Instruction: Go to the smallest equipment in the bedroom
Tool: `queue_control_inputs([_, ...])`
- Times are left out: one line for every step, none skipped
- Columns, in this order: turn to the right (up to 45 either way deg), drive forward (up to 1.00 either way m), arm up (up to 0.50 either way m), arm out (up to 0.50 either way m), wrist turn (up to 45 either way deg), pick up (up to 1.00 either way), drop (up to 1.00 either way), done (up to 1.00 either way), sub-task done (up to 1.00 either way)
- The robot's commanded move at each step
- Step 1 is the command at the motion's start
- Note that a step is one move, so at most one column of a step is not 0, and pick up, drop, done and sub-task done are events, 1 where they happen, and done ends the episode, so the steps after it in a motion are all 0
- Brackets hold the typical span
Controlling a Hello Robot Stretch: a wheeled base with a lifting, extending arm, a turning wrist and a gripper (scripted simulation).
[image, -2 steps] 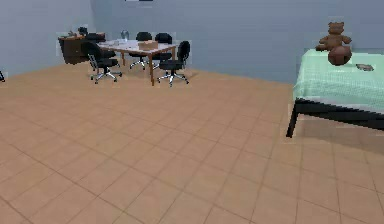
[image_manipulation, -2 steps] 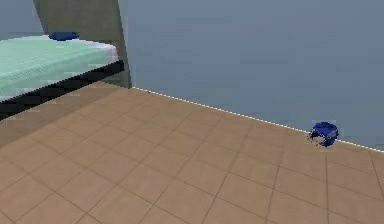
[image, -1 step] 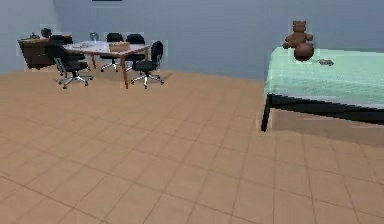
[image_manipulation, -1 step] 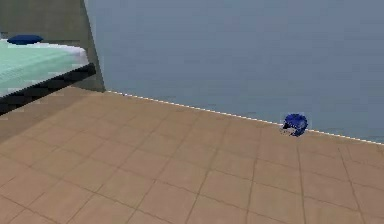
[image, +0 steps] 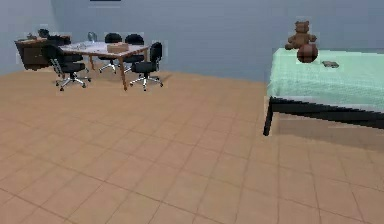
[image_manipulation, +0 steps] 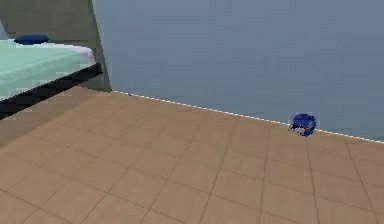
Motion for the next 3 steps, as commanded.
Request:
queue_control_inputs([-45.0, 0.0, 0.0, 0.0, 0.0, 0.0, 0.0, 0.0, 0.0])
queue_control_inputs([-24.0, 0.0, 0.0, 0.0, 0.0, 0.0, 0.0, 0.0, 0.0])
queue_control_inputs([0.0, 1.0, 0.0, 0.0, 0.0, 0.0, 0.0, 0.0, 0.0])
